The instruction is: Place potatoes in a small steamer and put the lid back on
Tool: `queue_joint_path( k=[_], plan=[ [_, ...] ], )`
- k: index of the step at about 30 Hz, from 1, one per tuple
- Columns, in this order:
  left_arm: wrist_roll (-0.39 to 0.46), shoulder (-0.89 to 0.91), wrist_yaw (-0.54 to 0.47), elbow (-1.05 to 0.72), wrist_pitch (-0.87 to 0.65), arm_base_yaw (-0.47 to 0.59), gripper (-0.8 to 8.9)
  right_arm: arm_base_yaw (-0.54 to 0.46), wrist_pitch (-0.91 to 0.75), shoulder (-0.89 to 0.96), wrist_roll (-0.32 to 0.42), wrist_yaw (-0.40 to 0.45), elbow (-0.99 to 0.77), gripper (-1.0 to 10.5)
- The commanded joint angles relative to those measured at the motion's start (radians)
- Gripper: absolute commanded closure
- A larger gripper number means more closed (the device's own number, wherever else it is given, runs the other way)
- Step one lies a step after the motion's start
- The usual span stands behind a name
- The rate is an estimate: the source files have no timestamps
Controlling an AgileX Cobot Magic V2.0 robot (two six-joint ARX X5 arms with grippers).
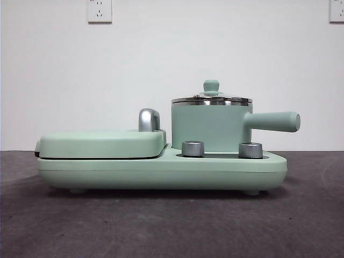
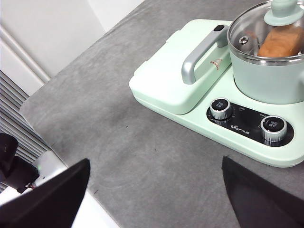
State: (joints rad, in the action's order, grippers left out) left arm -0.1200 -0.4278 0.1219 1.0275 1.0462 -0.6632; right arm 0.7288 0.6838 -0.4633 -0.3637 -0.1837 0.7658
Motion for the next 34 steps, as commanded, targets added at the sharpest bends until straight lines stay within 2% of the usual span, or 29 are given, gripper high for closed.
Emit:
queue_joint_path(
  k=[1,2,3,25,28,30,34],
  plan=[
    [0.004,-0.002,0.001,0.011,-0.022,-0.004,7.86,0.01,-0.01,-0.005,0.022,0.0,0.006,8.8],
    [0.005,-0.002,0.001,0.011,-0.03,-0.004,8.01,0.01,-0.011,-0.005,0.04,0.0,0.006,9.6],
    [0.001,-0.002,0.001,0.011,-0.041,-0.004,8.07,0.01,-0.014,-0.006,0.044,0.003,0.006,9.2],
    [-0.002,0.0,0.001,0.011,-0.049,-0.002,8.07,0.01,-0.027,-0.005,0.042,0.001,0.006,9.3],
    [0.001,0.005,0.002,0.011,-0.051,0.035,8.06,0.01,-0.027,-0.005,0.042,0.001,0.006,9.3],
    [0.018,0.005,0.001,-0.002,-0.083,0.08,8.07,0.01,-0.027,-0.005,0.042,0.001,0.006,9.3],
    [0.145,0.034,0.001,-0.109,-0.207,0.2,8.07,0.01,-0.027,-0.005,0.042,0.001,0.006,9.3]
  ],
)
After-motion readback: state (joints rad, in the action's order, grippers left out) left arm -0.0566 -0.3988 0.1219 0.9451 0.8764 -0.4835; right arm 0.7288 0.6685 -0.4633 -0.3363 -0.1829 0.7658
